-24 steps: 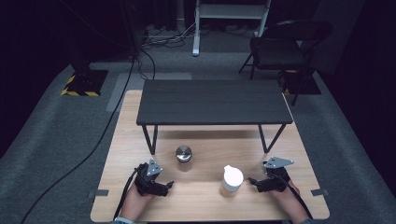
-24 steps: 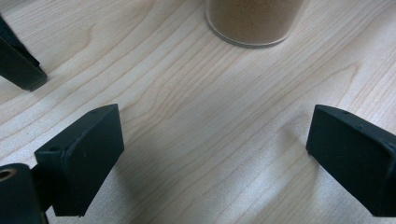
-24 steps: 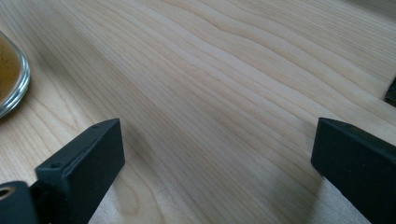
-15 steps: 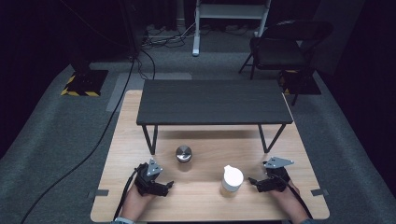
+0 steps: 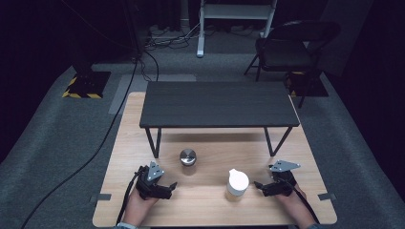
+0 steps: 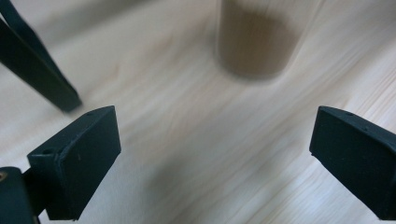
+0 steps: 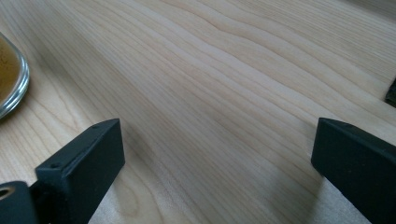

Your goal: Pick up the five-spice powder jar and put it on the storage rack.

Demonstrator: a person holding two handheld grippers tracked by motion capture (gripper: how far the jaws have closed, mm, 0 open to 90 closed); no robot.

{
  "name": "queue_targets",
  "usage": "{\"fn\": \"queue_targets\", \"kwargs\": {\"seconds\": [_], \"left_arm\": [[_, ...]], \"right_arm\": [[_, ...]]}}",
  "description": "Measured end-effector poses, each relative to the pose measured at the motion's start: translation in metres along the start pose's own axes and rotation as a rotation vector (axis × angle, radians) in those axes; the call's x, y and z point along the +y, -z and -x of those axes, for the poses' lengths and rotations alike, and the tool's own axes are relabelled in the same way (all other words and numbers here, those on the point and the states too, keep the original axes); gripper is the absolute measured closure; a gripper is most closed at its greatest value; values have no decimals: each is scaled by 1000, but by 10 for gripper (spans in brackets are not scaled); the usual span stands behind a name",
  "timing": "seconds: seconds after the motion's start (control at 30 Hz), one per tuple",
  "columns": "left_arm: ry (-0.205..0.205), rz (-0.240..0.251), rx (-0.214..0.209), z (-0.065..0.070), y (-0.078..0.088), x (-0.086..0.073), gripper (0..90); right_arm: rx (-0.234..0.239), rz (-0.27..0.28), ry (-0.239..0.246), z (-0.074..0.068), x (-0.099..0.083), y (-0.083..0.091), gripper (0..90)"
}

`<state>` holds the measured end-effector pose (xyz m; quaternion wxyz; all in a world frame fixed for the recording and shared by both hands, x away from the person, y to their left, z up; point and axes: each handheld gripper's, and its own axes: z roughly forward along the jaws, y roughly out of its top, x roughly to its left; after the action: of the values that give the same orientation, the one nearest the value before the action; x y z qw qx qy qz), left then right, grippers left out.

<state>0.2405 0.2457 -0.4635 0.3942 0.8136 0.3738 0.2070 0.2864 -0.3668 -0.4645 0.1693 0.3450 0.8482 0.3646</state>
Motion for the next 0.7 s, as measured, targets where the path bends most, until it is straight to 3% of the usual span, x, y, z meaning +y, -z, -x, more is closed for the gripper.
{"fn": "queue_targets", "kwargs": {"seconds": [0.1,0.23,0.43,0.5,0.7], "left_arm": [[-14,110,3,3,9,-10,15],[-52,203,25,11,19,-16,16],[-38,356,16,13,26,-30,19],[-32,386,16,13,27,-33,19],[-22,403,10,12,25,-35,25]], "right_arm": [[0,0,0,0,0,0,22],[0,0,0,0,0,0,22],[0,0,0,0,0,0,21],[-1,0,0,0,0,0,21],[-2,-1,1,-1,0,0,20]]}}
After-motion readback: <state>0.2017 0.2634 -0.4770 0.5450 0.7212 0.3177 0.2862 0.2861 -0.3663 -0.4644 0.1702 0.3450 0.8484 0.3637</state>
